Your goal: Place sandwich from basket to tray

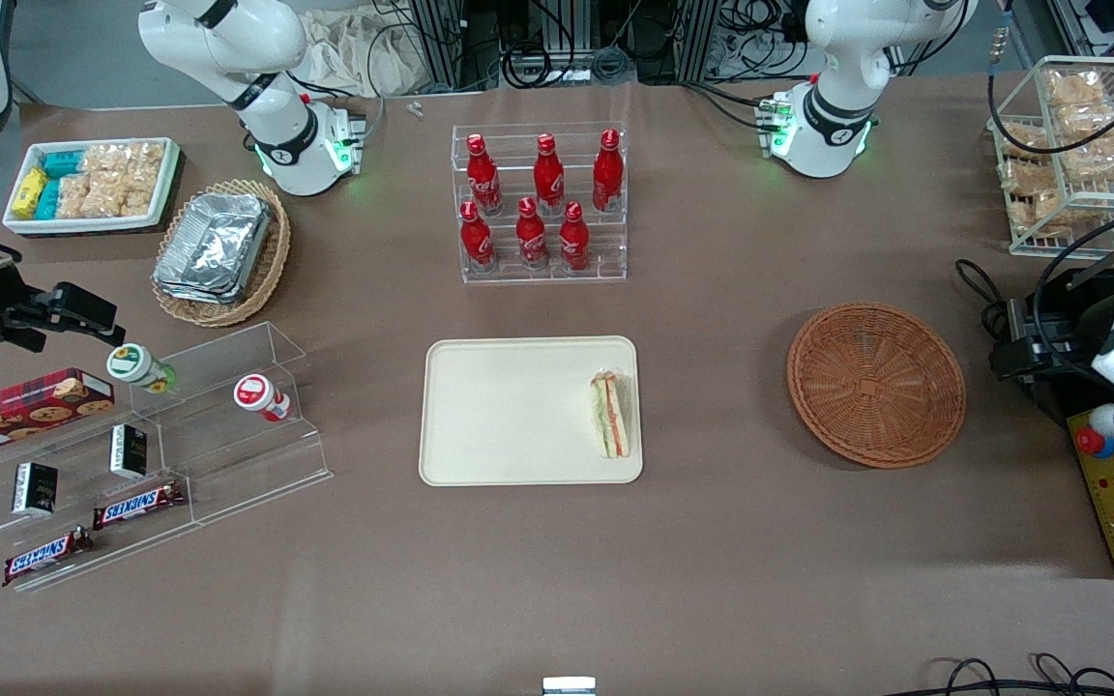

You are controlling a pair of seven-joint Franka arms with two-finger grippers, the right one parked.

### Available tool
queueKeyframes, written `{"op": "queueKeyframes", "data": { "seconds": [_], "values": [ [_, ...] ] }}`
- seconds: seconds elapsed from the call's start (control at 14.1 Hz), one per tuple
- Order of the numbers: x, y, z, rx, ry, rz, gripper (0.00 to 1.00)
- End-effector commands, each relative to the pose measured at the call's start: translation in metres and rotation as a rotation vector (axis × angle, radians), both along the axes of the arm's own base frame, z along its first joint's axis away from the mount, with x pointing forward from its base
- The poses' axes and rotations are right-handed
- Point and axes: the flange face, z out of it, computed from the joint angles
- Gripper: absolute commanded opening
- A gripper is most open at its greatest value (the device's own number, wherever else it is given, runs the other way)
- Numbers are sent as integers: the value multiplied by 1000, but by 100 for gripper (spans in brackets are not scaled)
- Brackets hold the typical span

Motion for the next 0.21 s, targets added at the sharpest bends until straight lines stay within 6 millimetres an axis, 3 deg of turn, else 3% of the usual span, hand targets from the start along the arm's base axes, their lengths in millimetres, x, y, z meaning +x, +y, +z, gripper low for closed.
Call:
{"op": "queueKeyframes", "data": {
  "seconds": [0.0, 0.14],
  "values": [
    [-7, -2, 6, -39, 1, -13, 100],
    [-6, -5, 3, -42, 2, -11, 100]
  ]
}}
